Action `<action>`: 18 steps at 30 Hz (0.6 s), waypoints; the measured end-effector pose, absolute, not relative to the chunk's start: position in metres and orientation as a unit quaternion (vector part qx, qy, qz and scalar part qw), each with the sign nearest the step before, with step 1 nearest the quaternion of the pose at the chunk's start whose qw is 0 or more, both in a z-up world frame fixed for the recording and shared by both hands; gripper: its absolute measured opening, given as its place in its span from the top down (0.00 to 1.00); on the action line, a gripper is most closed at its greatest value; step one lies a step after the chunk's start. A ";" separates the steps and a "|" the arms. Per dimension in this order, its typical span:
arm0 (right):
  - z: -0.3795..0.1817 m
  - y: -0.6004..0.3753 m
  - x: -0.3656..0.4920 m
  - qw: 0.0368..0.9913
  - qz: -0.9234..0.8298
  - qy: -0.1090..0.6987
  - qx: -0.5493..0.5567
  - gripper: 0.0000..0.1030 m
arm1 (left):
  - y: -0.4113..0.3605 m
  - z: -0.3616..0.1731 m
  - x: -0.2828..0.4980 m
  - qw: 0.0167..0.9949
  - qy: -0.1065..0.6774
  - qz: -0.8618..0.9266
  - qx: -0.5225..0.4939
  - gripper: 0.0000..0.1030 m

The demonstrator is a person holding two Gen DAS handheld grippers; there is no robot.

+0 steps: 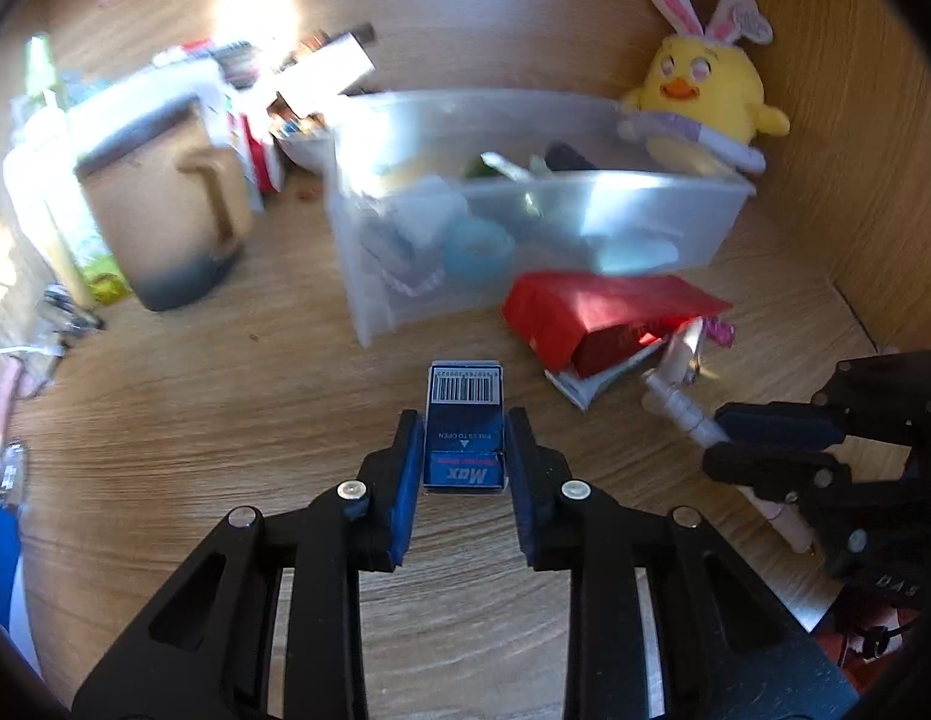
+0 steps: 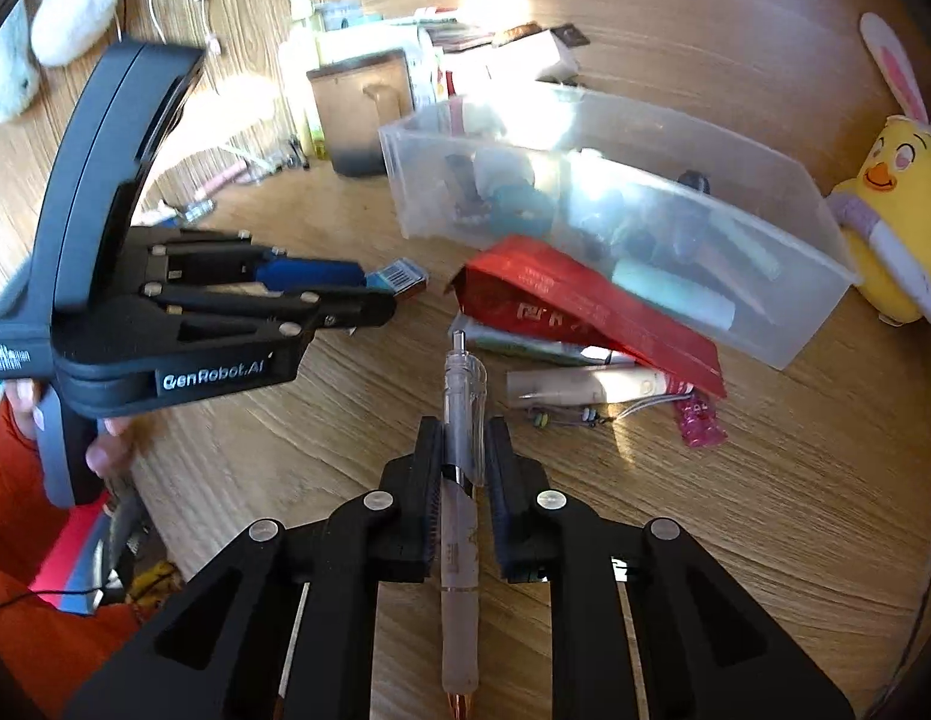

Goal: Organize objects
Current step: 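Carry the pen and blue staple box into the clear box and release them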

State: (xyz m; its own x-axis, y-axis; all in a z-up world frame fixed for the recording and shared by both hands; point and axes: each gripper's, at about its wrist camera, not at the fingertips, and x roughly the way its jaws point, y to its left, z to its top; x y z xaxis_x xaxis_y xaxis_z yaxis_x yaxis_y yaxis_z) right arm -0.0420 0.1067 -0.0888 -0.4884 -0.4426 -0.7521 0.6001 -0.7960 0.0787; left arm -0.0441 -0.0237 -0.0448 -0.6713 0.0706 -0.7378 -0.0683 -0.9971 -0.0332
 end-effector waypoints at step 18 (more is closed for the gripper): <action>-0.019 0.147 -0.060 0.241 -0.920 0.023 0.307 0.88 | -0.012 0.011 -0.043 0.066 -0.037 0.944 -0.322 0.74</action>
